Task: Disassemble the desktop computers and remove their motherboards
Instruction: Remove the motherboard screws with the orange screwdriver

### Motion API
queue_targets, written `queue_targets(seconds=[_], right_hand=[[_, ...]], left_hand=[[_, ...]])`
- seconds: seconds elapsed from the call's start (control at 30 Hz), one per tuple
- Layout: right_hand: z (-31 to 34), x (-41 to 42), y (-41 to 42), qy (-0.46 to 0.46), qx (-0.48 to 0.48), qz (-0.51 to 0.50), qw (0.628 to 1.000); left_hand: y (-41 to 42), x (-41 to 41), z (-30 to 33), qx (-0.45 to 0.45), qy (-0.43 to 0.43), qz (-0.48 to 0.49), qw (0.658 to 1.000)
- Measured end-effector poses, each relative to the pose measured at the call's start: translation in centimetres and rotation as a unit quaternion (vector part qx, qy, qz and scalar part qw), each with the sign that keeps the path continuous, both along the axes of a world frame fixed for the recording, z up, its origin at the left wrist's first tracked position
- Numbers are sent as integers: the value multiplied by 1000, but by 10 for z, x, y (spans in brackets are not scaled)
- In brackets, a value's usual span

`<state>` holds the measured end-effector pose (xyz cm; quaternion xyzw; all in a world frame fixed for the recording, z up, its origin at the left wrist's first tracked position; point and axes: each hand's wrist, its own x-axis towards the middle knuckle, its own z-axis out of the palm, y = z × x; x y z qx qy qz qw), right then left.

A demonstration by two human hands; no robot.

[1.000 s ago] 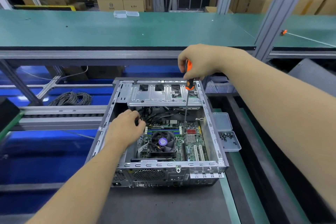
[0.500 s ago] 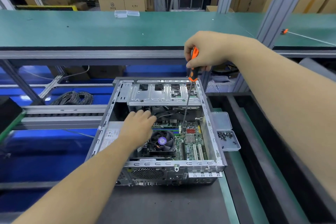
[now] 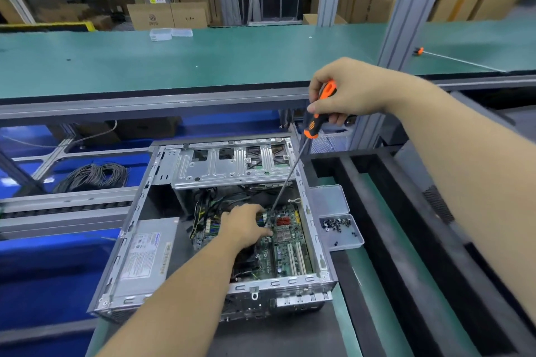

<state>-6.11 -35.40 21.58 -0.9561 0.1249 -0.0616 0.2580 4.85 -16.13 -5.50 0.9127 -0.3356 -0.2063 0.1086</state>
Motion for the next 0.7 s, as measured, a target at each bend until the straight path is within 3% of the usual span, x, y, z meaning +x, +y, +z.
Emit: queue_targets(seconds=[0.3, 0.4, 0.5, 0.53, 0.6, 0.7], right_hand=[[5, -11, -14, -20, 34, -7, 999], [11, -12, -14, -24, 17, -17, 999], [19, -8, -10, -25, -27, -22, 999], [20, -6, -7, -20, -47, -19, 999], [18, 1, 2, -6, -88, -9, 996], [9, 13, 16, 19, -134, -2, 991]], left_hand=[[-9, -5, -8, -90, 14, 57, 994], [0, -2, 0, -14, -119, -1, 993], [10, 5, 7, 8, -269, -73, 960], [12, 5, 9, -19, -259, -59, 964], [17, 5, 16, -114, -146, 18, 983], [19, 3, 27, -233, 52, 126, 963]])
